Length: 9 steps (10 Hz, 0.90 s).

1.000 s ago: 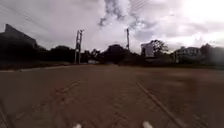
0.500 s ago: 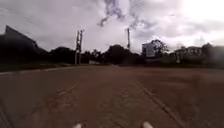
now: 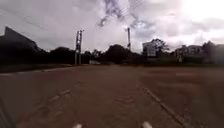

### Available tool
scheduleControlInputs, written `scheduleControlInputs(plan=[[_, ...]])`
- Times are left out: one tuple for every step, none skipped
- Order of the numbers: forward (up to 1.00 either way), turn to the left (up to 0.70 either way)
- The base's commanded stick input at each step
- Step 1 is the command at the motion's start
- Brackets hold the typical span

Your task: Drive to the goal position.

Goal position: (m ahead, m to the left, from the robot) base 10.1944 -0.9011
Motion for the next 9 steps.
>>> scheduleControlInputs(plan=[[0.50, 0.00], [0.50, 0.00], [0.50, 0.00], [0.50, 0.00], [0.50, 0.00], [0.50, -0.05], [0.50, -0.21], [0.50, -0.50], [0.50, -0.50]])
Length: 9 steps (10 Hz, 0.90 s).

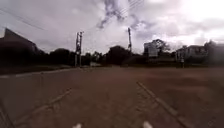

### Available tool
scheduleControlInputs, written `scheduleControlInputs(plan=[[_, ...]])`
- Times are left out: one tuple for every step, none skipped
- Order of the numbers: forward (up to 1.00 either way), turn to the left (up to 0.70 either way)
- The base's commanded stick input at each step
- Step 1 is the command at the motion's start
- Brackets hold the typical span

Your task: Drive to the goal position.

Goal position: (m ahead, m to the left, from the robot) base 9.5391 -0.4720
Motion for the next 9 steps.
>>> scheduleControlInputs(plan=[[0.50, -0.47], [0.50, -0.23], [0.50, 0.00], [0.50, 0.00], [0.50, 0.00], [0.50, 0.00], [0.50, 0.00], [0.50, 0.00], [0.50, 0.00]])
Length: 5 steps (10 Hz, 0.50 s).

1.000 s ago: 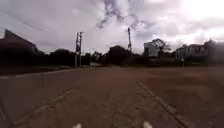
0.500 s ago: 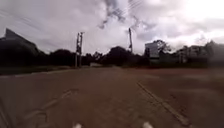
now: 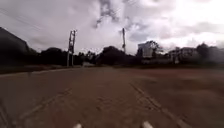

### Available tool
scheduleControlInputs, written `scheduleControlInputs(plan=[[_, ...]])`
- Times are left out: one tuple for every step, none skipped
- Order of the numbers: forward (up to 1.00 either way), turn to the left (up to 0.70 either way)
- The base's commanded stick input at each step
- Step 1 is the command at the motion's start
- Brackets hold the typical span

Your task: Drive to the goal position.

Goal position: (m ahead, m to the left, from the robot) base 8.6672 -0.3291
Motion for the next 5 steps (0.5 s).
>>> scheduleControlInputs(plan=[[0.50, 0.00], [0.50, 0.00], [0.50, 0.00], [0.50, 0.00], [0.50, 0.00]])
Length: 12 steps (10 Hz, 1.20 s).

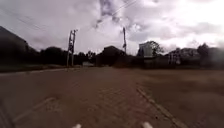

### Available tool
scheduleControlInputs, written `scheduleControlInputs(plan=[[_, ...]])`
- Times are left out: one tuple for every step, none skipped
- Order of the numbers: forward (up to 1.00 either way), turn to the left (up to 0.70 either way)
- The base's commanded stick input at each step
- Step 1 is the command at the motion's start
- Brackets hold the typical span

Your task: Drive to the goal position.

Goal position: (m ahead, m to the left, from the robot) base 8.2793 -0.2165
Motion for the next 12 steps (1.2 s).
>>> scheduleControlInputs(plan=[[0.50, 0.00], [0.50, 0.00], [0.50, 0.00], [0.50, 0.00], [0.50, 0.00], [0.50, 0.00], [0.50, 0.00], [0.50, 0.00], [0.50, 0.00], [0.50, 0.00], [0.50, 0.00], [0.50, 0.00]])
